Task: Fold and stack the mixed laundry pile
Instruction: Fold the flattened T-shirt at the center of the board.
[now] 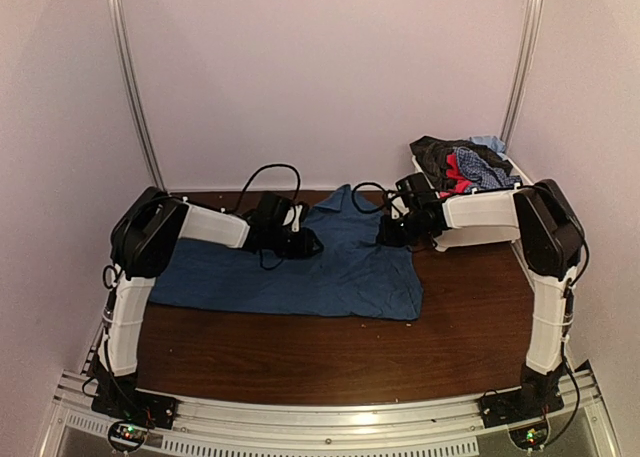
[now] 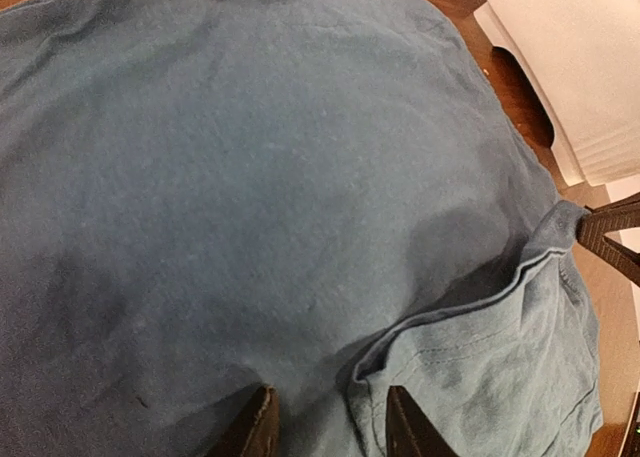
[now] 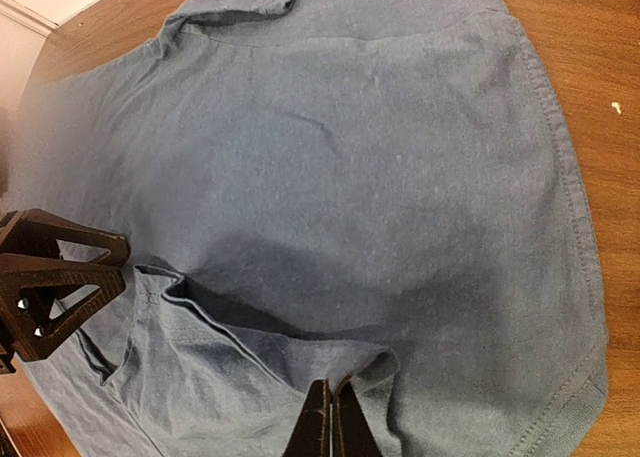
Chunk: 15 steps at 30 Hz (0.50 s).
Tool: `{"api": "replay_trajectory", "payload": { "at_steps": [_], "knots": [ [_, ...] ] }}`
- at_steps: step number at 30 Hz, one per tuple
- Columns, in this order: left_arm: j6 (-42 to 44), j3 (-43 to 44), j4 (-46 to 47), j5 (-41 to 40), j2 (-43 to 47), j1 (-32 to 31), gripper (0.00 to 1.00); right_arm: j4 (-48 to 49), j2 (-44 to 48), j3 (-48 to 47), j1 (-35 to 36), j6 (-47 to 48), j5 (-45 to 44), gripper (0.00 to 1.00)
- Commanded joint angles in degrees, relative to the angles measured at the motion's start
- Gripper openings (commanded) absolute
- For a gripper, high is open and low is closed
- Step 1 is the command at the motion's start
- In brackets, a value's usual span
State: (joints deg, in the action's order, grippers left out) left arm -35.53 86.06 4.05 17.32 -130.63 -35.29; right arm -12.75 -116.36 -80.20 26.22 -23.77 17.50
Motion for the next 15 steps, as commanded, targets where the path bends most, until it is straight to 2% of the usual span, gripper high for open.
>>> {"api": "replay_trajectory", "payload": {
  "at_steps": [1,9,15],
  "knots": [
    [1.96,1.98,-0.82,1.65,-2.13,0.21,0.38,-0.62,-0.79,-1.28,-0.56,0.57,-1.25,0.0],
    [2.29,2.88,0.78,3.59,-2.81,-0.41,0.35,-0.52,-1.32,-1.44,-0.55,0.48,-1.06,0.0],
    [2.37,4.13,0.42,3.5,-3.73,-0.84,0.27,-0.61,-1.43,-1.53,-0.64,0.52,-0.92,0.0]
  ]
}}
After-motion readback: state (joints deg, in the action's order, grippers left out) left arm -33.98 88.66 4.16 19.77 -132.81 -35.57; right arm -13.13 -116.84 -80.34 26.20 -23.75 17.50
